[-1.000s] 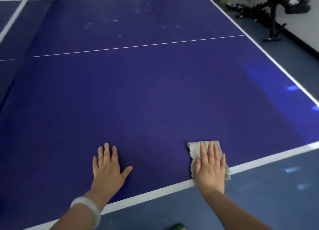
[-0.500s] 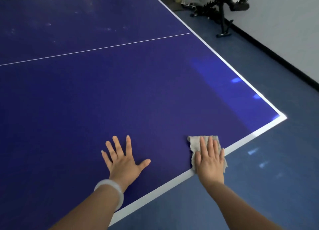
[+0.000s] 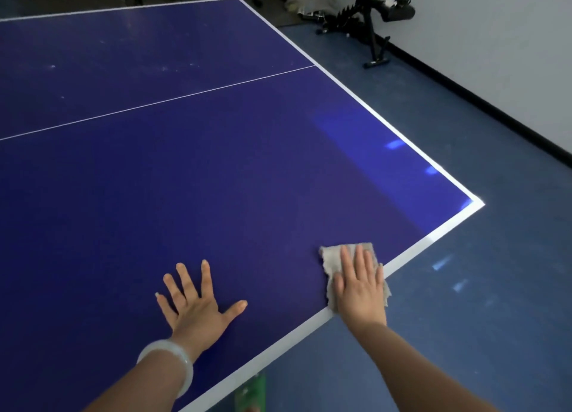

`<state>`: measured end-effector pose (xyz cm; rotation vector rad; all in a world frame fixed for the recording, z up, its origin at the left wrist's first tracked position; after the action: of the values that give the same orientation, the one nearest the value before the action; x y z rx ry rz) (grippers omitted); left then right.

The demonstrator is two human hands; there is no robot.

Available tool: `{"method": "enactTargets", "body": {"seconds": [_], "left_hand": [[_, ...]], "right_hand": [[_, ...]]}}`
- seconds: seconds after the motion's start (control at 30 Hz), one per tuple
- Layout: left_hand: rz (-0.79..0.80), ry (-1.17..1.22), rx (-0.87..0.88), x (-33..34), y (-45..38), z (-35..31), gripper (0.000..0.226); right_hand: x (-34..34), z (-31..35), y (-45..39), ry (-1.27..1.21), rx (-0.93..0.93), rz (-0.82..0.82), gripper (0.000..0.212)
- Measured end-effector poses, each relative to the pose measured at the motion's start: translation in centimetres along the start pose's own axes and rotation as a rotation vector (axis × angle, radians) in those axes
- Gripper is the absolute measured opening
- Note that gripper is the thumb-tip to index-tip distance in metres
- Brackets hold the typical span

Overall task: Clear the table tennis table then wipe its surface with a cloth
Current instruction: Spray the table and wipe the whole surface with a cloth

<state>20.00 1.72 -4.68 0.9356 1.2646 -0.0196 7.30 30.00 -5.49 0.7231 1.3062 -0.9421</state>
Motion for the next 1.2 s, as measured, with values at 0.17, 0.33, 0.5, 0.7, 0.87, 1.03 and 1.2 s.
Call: {"method": "enactTargets", "body": {"seconds": [0.17, 0.33, 0.5, 0.7, 0.87, 1.03, 1.2], "left_hand": [[-0.005, -0.019, -0.01, 0.1, -0.2, 0.0, 0.111], [-0.008, -0.036, -0.024, -0.2, -0.3, -0.2, 0.111], [-0.012, -0.04, -0.031, -0.2, 0.0, 0.0, 0.113], [-0.26, 0.223, 0.051, -2.1, 0.9, -4.8, 0.083], [-0.281, 0.168, 0.33, -1.5, 2.5, -18.1, 0.072], [-0.225, -0.038, 0.522, -0.1, 3.2, -28.1, 0.083], [-0.242, -0.157, 0.573, 2.0, 4.5, -33.5, 0.093]], "right_hand": [[-0.1, 4.9, 0.0, -0.049, 0.02, -0.028, 0.06], [0.2, 4.8, 1.1, 0.019, -0.372, 0.054, 0.055], [0.2, -0.3, -1.0, -0.011, -0.179, 0.043, 0.055], [-0.3, -0.3, -1.5, -0.015, -0.184, 0.023, 0.054], [-0.5, -3.2, -2.3, -0.053, -0.064, 0.027, 0.056], [-1.3, -12.1, -2.0, -0.315, 0.433, -0.13, 0.067], [-2.3, -14.7, -2.8, -0.773, 0.707, -0.314, 0.075]]}}
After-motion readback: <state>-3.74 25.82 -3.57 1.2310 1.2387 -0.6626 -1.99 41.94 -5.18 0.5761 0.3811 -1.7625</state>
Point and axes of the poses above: each hand's wrist, its own y-axis away from the middle knuckle, its own x-axis out of the palm, z = x × y, the point moved 5 cm from there along -y, towards the middle knuckle, and after that the axes turned 15 degrees about -x, right-handed, at the moved point
